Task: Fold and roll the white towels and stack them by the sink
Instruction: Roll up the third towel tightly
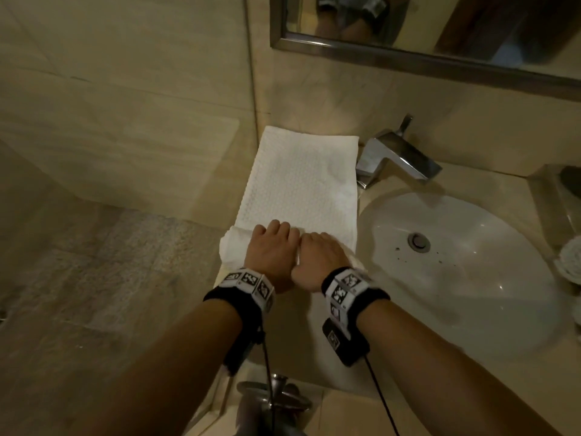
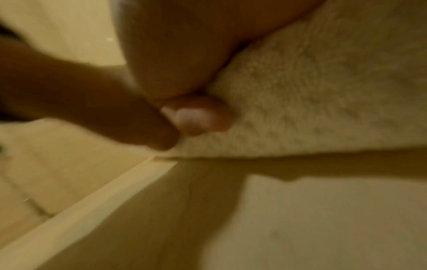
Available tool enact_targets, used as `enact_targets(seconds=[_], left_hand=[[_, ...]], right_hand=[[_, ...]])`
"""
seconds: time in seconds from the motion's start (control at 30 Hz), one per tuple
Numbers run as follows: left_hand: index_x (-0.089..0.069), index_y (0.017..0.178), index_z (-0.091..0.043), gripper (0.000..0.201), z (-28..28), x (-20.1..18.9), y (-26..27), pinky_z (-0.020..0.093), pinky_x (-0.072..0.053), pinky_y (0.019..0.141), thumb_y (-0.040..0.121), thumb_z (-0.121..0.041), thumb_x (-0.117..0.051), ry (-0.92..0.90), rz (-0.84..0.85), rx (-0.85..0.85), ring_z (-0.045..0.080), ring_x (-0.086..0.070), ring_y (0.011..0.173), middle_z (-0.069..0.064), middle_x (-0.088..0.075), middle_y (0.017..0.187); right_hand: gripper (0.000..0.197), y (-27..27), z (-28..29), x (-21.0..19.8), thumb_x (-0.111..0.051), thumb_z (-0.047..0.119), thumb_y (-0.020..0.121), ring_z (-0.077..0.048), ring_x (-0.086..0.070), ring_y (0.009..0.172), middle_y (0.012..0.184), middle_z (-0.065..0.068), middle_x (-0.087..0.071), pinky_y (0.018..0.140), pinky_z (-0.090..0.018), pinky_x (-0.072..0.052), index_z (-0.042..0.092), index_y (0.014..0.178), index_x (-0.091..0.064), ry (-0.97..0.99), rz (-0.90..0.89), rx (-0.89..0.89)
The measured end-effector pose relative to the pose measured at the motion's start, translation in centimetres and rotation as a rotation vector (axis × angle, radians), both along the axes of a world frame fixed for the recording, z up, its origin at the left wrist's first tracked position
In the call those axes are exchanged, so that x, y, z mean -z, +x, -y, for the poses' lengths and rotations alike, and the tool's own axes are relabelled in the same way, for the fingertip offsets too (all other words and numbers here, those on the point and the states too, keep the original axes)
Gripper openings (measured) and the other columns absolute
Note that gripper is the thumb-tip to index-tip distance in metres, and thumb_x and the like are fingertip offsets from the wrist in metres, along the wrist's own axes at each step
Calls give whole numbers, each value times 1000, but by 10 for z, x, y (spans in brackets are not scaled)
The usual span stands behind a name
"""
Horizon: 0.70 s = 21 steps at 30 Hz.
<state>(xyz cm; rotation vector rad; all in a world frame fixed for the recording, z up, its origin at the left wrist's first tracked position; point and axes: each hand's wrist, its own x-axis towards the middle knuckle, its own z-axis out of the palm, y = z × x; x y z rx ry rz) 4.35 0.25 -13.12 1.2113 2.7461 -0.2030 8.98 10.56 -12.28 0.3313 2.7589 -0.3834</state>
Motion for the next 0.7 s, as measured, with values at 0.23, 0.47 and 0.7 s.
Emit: enact_targets(seconds=[0.23,0.47,0.7], left_hand=[[-51,116,-21,42,-20,8,-33,34,-40,86,81,-43,-54,-32,102,31,21,-50,106,0,-56,117],[-40,122,-20,64,-5,-5,-16,36,-34,91,69,-54,-54,32,40,42,21,-41,102,1,-45,114],[-40,126,-17,81,-9,-2,-21,37,-35,94,68,-72,-57,-6,75,-5,23,-47,106,3,-51,118]], right_hand=[[63,27,11,12,-48,21,83,-27,-41,111,129,-10,-40,102,-42,-31,8,140,-25,334,-144,-135],[59,-11,-5,7,-65,36,73,-26,-47,112,123,-7,-52,100,-39,-36,15,123,-42,209,-78,-78],[39,-30,-21,-14,-60,35,76,-23,-59,98,107,-3,-62,84,-32,-44,17,109,-52,31,96,-47]])
